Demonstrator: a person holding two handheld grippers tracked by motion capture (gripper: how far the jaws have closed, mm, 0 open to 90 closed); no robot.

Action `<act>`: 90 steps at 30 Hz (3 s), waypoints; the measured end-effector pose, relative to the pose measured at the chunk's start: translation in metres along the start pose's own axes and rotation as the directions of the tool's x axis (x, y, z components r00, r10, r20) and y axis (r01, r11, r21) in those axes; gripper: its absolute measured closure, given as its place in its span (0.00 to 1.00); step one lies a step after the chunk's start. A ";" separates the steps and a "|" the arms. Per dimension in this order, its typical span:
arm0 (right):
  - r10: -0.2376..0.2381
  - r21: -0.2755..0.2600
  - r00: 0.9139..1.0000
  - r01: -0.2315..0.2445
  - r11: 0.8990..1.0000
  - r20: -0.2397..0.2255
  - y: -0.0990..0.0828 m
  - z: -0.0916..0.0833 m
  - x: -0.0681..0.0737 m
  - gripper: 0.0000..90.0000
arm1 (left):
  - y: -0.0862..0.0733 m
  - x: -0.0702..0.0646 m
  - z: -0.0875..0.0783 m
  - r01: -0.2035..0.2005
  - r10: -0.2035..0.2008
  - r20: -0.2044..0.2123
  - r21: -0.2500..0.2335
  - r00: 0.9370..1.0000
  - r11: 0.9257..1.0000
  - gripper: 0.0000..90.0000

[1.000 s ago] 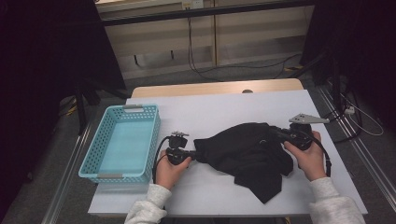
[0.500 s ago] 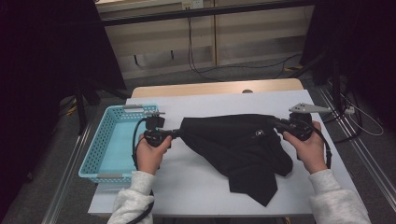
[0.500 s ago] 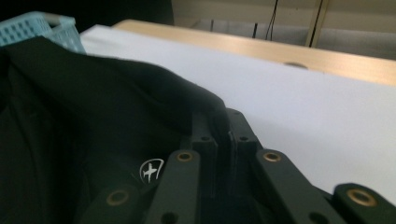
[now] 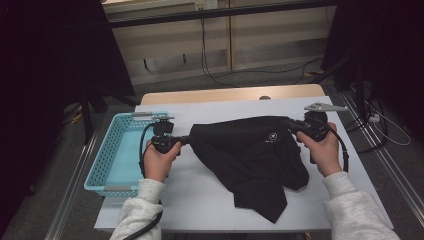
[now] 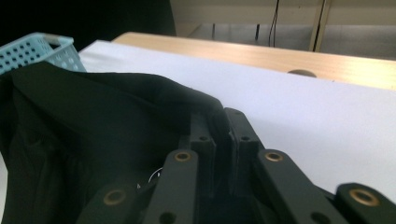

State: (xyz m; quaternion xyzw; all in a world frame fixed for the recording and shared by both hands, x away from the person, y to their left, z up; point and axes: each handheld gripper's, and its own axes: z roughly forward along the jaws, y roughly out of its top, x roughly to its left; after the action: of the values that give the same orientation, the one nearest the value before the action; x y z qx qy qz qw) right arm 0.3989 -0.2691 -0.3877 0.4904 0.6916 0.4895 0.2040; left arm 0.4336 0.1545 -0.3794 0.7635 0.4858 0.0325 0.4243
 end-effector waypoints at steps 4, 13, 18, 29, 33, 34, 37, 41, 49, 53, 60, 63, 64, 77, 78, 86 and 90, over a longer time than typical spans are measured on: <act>-0.032 0.057 0.999 0.033 0.998 -0.023 -0.009 0.011 0.005 0.91 | -0.011 -0.005 0.007 -0.010 0.010 0.006 0.026 1.000 1.000 0.96; -0.044 0.167 0.999 0.047 0.985 -0.027 -0.034 0.039 0.015 0.83 | -0.034 -0.007 0.024 -0.022 0.023 -0.004 0.066 1.000 0.998 0.96; -0.058 0.140 0.998 0.062 0.988 -0.028 -0.033 0.038 0.016 0.55 | -0.034 -0.005 0.022 -0.022 0.022 -0.006 0.056 1.000 0.998 0.96; -0.114 0.117 0.991 0.122 0.986 -0.070 -0.048 0.027 0.020 0.35 | -0.036 -0.003 0.020 -0.015 0.016 -0.004 0.053 1.000 0.998 0.96; -0.141 0.124 0.988 0.148 0.981 -0.062 -0.052 0.025 0.022 0.35 | -0.036 -0.002 0.021 -0.010 0.010 -0.005 0.053 1.000 0.999 0.96; -0.144 0.121 0.988 0.151 0.981 -0.063 -0.052 0.025 0.023 0.36 | -0.036 -0.002 0.020 -0.010 0.011 -0.004 0.053 1.000 0.999 0.96; -0.179 0.135 0.982 0.187 0.973 -0.064 -0.052 0.027 0.027 0.39 | -0.036 -0.002 0.019 -0.014 0.014 -0.004 0.053 1.000 0.998 0.96; -0.240 0.159 0.970 0.245 0.956 -0.049 -0.054 0.031 0.031 0.41 | -0.037 -0.002 0.020 -0.012 0.013 -0.002 0.056 1.000 0.998 0.96; -0.287 0.183 0.958 0.281 0.942 0.007 -0.051 0.045 0.032 0.54 | -0.036 -0.005 0.022 -0.022 0.022 0.000 0.057 1.000 0.998 0.96; -0.250 0.194 0.968 0.246 0.950 -0.002 -0.048 0.051 0.026 0.77 | -0.036 -0.004 0.022 -0.021 0.021 -0.001 0.059 1.000 0.998 0.96; -0.145 0.190 0.989 0.138 0.972 0.019 -0.050 0.053 0.011 0.99 | -0.036 -0.004 0.021 -0.020 0.020 0.001 0.047 1.000 0.999 0.96; -0.113 0.146 0.993 0.107 0.983 0.035 -0.045 0.044 0.005 0.99 | -0.035 -0.003 0.019 -0.015 0.015 -0.003 0.037 1.000 0.999 0.96; -0.079 0.123 0.997 0.075 0.990 0.027 -0.043 0.039 0.002 0.99 | -0.035 -0.002 0.018 -0.012 0.012 -0.004 0.033 1.000 0.999 0.96; 0.016 -0.005 1.000 -0.016 1.000 0.027 -0.029 -0.004 -0.016 0.99 | -0.032 -0.006 0.011 -0.017 0.017 0.002 -0.014 1.000 1.000 0.96; 0.014 -0.002 1.000 -0.014 1.000 0.027 -0.029 -0.005 -0.015 0.99 | -0.032 -0.005 0.010 -0.022 0.022 0.001 -0.012 1.000 1.000 0.96; 0.011 0.001 1.000 -0.011 1.000 0.029 -0.027 -0.006 -0.011 0.99 | -0.028 -0.007 0.006 -0.025 0.025 0.008 -0.028 1.000 0.999 0.96; 0.014 0.003 0.999 -0.015 1.000 0.034 -0.027 -0.007 -0.012 0.99 | -0.028 -0.007 0.006 -0.024 0.024 0.009 -0.026 1.000 0.999 0.96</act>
State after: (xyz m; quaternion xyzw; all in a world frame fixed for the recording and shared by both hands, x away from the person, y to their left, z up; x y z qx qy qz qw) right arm 0.3854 -0.2837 -0.4109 0.5040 0.6851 0.4815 0.2115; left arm 0.4128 0.1503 -0.3994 0.7639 0.4741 0.0406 0.4359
